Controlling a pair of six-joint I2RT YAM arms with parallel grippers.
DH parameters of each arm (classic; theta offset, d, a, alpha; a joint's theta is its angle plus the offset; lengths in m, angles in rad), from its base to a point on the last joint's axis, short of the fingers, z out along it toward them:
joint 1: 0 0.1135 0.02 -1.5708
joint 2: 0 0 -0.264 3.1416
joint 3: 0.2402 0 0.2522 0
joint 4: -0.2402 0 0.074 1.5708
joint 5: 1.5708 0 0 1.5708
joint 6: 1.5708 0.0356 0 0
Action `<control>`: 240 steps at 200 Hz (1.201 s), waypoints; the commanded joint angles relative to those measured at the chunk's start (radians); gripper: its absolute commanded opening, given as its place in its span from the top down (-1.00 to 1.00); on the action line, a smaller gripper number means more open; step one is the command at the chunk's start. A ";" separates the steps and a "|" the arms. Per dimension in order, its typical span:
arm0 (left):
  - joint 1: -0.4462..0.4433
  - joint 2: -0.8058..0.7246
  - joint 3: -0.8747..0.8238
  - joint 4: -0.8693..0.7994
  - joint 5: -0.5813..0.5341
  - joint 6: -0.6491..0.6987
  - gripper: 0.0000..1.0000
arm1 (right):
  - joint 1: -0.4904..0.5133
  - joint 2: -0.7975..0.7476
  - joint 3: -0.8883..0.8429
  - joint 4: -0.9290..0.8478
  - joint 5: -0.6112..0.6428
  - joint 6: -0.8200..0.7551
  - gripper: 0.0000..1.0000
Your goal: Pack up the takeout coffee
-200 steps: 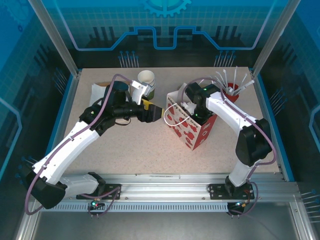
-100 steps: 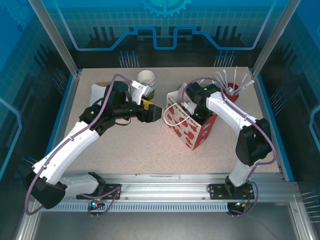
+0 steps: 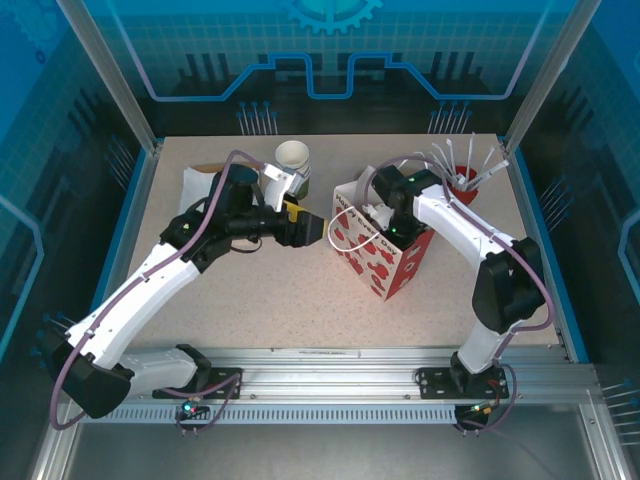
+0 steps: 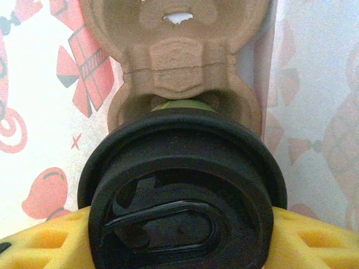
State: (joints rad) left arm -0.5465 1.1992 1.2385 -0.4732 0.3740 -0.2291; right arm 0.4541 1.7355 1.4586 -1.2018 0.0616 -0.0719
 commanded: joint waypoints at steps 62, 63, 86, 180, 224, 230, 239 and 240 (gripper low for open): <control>-0.008 -0.029 -0.013 0.002 0.001 0.014 -0.59 | -0.008 0.068 -0.022 0.019 0.064 -0.003 -0.08; -0.009 -0.029 -0.013 0.002 0.001 0.013 -0.59 | -0.006 0.067 -0.020 0.018 0.062 -0.003 -0.09; -0.008 -0.029 -0.009 -0.002 0.000 0.016 -0.60 | 0.008 0.053 0.026 -0.012 0.053 -0.004 -0.41; -0.008 -0.024 -0.004 -0.001 -0.002 0.020 -0.59 | 0.021 -0.012 0.109 -0.074 0.050 -0.001 -0.66; -0.007 -0.013 -0.002 -0.001 -0.001 0.020 -0.59 | 0.021 -0.061 0.164 -0.084 0.012 -0.002 -0.68; -0.009 -0.012 -0.001 -0.001 -0.001 0.020 -0.59 | 0.021 -0.065 0.169 -0.086 0.007 -0.004 -0.69; -0.007 -0.012 -0.001 -0.001 -0.002 0.020 -0.59 | 0.021 -0.074 0.178 -0.088 -0.002 -0.003 -0.69; -0.008 -0.012 -0.001 -0.002 -0.003 0.020 -0.59 | 0.021 -0.075 0.179 -0.087 -0.002 -0.004 -0.69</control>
State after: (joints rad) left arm -0.5465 1.1908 1.2331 -0.4732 0.3721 -0.2287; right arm 0.4664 1.7096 1.5921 -1.2526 0.0940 -0.0719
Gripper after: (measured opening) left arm 0.797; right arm 0.843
